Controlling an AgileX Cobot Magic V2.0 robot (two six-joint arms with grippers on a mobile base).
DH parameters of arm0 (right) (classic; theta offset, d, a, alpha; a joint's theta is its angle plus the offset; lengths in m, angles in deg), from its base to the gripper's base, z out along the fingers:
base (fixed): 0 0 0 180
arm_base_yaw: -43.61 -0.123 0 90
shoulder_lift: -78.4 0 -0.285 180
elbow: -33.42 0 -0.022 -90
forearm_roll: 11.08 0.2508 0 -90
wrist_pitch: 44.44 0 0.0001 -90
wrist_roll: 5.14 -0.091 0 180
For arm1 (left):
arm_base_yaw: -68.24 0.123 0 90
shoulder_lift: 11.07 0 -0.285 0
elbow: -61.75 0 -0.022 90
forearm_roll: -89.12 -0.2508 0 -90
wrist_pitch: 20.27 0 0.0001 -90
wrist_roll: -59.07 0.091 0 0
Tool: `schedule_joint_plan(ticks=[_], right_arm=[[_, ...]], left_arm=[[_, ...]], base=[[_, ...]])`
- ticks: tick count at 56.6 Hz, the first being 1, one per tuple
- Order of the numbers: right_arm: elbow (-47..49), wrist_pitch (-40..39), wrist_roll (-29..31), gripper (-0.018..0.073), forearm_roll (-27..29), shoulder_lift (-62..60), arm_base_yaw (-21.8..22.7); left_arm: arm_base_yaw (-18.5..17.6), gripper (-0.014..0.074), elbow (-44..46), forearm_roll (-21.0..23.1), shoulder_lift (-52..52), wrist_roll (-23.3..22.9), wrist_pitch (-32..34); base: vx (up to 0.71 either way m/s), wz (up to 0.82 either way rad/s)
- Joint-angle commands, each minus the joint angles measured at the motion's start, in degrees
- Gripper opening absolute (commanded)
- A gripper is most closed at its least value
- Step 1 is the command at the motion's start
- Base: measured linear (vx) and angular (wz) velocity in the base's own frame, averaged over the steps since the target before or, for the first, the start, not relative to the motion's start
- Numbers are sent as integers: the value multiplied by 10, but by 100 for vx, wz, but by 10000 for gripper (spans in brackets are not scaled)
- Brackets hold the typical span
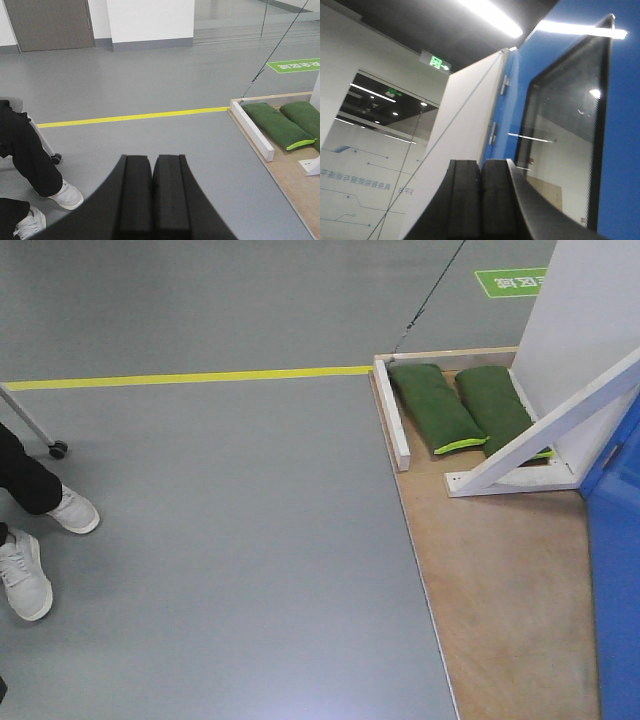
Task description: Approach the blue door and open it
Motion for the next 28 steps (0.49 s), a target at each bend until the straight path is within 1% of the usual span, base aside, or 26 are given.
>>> schedule_joint_plan(ticks=[1,14,20,28], right_arm=[[42,-31,6,12,54,36,41],[179,15,6,12,131,119,114],[240,25,6,12,164,149,164],[278,26,6,12,196,166,245]], left_arm=[[-4,73,15,2,7,-4,48],[-4,73,15,2,7,-4,48],[-4,73,15,2,7,-4,48],[-4,73,15,2,7,-4,48]], base=[[0,0],[0,0],[0,0],[0,0]])
